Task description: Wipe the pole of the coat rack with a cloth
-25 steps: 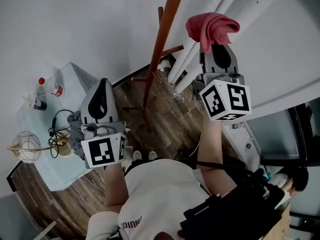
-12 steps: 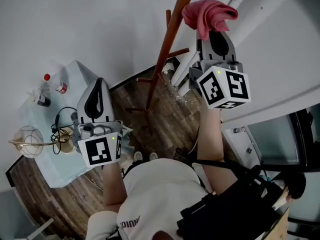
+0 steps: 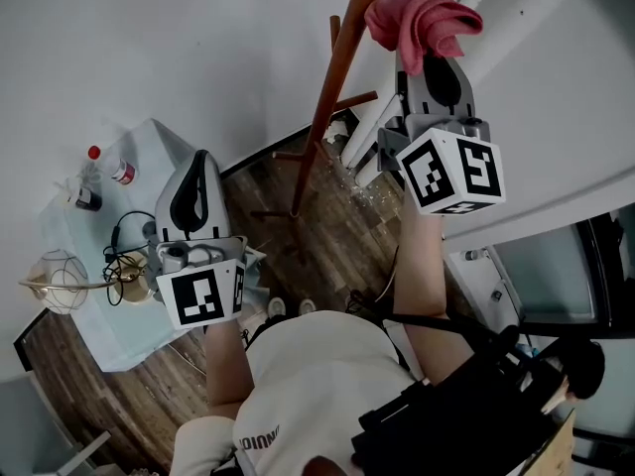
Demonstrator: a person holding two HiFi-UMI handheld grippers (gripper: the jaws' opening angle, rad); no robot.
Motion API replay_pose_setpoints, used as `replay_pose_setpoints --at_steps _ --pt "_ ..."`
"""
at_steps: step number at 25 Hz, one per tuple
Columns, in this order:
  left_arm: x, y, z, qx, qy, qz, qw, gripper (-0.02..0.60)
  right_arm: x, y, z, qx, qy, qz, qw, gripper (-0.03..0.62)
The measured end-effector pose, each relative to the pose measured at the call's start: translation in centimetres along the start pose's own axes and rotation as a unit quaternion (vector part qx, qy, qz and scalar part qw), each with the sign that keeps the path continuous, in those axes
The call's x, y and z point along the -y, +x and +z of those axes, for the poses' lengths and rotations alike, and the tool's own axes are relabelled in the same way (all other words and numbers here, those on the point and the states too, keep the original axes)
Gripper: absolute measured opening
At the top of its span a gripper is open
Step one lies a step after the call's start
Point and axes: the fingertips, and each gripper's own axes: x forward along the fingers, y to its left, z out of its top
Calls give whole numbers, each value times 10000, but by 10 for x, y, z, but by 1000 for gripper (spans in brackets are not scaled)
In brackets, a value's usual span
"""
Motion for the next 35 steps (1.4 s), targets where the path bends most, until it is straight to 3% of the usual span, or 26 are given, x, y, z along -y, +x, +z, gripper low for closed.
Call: replay_pose_setpoints --at_steps 35 --pt "16 -2 6 23 -31 -267 9996 14 9 -53 55 701 98 -384 9968 46"
